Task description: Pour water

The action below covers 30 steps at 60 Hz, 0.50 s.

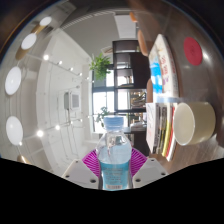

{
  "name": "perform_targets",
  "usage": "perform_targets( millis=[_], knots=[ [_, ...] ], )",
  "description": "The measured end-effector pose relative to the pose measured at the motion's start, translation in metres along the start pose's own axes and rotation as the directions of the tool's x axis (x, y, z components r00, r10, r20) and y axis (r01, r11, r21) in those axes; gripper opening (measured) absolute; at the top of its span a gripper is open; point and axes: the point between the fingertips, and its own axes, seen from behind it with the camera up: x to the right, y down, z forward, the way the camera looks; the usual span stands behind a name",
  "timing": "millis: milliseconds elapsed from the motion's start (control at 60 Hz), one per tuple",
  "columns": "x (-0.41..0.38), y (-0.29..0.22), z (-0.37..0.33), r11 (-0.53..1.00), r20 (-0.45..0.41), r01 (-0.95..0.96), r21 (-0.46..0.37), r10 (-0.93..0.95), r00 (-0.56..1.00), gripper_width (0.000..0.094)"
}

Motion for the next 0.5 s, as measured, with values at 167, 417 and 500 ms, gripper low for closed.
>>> perform_targets(
  millis=[167,417,500],
  knots=[
    [-0.019,-0.041,0.006,0.715,-0.054,0.694,-0.088,-0.699,0.713,0.0333],
    [-0.006,-0.149,-0.019,0.074,-0.15,0.978,-0.195,-0.988,0.045,0.0346],
    [0.011,-0.181,-0.023,-0.005,-0.156,0.972,-0.234,-0.987,-0.042,0.0344]
  ],
)
